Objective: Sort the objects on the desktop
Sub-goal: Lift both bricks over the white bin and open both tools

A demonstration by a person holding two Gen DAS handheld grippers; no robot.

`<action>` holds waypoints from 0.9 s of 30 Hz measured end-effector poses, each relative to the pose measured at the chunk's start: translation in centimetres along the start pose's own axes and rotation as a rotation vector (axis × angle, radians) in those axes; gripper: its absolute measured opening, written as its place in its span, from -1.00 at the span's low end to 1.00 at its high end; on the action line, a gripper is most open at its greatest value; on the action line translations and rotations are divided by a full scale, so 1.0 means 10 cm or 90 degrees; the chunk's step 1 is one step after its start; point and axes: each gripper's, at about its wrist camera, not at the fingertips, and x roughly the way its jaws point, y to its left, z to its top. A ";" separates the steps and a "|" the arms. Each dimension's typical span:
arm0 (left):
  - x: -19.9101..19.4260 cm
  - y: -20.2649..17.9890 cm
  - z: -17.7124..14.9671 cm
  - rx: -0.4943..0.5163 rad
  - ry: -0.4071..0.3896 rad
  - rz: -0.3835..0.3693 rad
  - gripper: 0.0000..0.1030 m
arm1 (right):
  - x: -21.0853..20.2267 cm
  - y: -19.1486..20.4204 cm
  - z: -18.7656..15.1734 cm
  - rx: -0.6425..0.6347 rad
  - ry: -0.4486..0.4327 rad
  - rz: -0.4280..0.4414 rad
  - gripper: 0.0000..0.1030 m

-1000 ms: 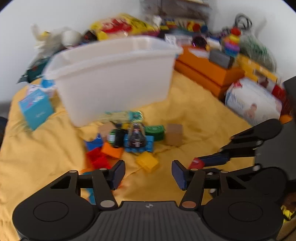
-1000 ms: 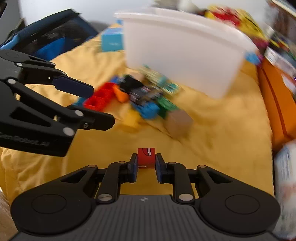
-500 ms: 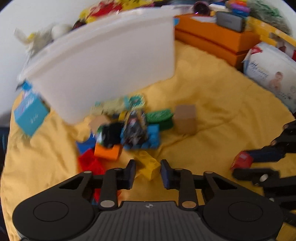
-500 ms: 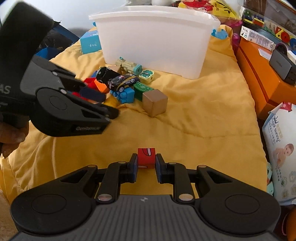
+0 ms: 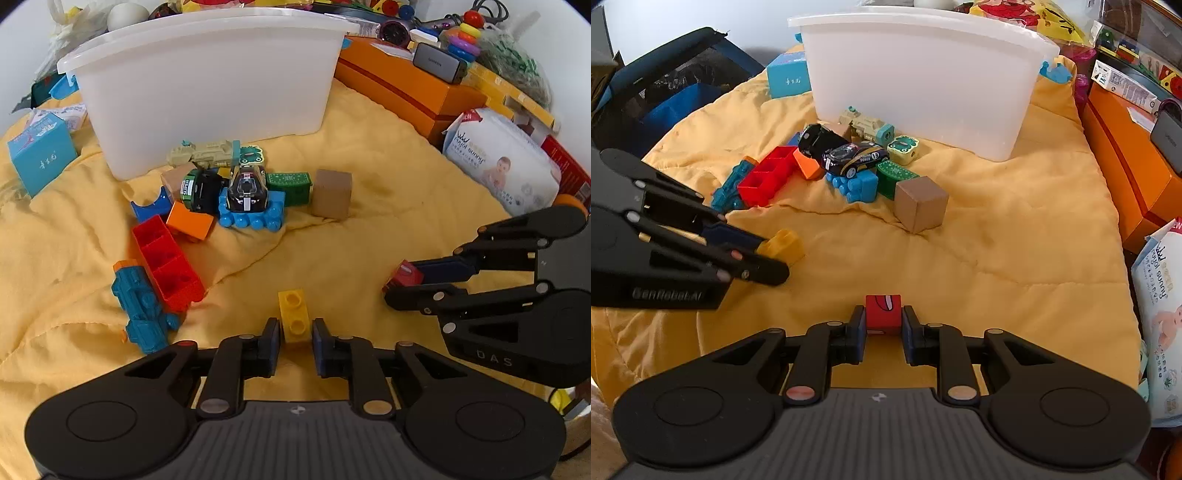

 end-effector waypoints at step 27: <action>-1.21 0.12 1.23 0.042 -0.288 0.052 -0.65 | -0.85 -0.43 1.33 0.035 -0.243 -0.035 -0.56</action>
